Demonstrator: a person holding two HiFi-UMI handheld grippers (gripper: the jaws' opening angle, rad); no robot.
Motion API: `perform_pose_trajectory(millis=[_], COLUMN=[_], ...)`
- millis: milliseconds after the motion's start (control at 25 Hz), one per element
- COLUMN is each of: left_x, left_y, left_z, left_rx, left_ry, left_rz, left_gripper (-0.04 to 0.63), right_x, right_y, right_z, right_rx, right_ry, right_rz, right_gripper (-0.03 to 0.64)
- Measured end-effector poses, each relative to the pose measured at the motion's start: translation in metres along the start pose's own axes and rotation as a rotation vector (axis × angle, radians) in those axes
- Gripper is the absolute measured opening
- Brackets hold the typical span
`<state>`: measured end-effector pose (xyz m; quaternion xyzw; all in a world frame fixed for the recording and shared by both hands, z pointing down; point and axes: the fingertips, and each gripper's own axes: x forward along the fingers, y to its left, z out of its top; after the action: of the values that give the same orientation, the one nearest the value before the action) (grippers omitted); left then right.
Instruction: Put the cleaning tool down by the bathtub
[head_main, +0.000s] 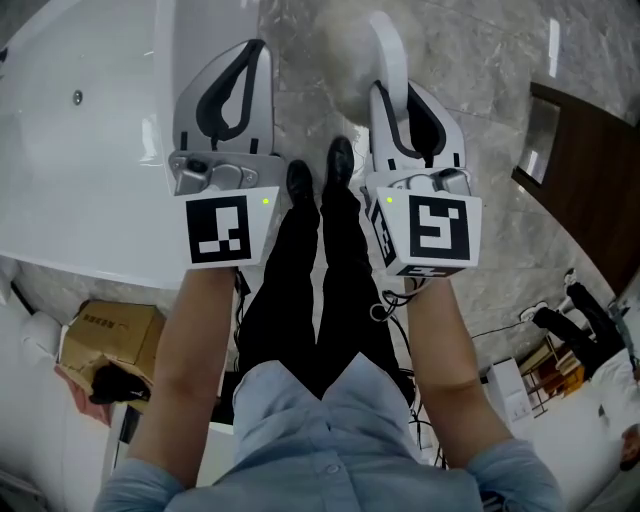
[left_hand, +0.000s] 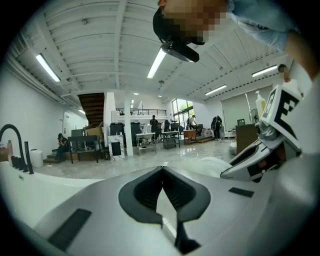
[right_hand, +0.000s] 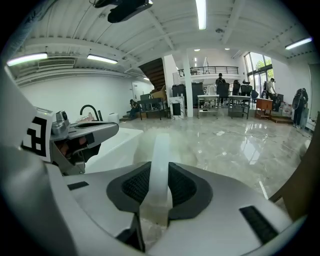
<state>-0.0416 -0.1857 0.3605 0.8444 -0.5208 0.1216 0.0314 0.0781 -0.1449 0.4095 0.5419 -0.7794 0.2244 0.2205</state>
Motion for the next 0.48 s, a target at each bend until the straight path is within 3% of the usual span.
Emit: perform_pose_trajectory(millis=[480], left_x=[0.021], left_y=[0.007], left_z=[-0.109], left_rx=[-0.007], left_ry=[0.064], left_rz=[0.009], left_gripper=[0.015], right_x=[0.070], right_y=[0.007], right_z=[-0.078], right_rx=[0.033], right_ry=[0.056], right_rz=[0.023], right_gripper=[0.103])
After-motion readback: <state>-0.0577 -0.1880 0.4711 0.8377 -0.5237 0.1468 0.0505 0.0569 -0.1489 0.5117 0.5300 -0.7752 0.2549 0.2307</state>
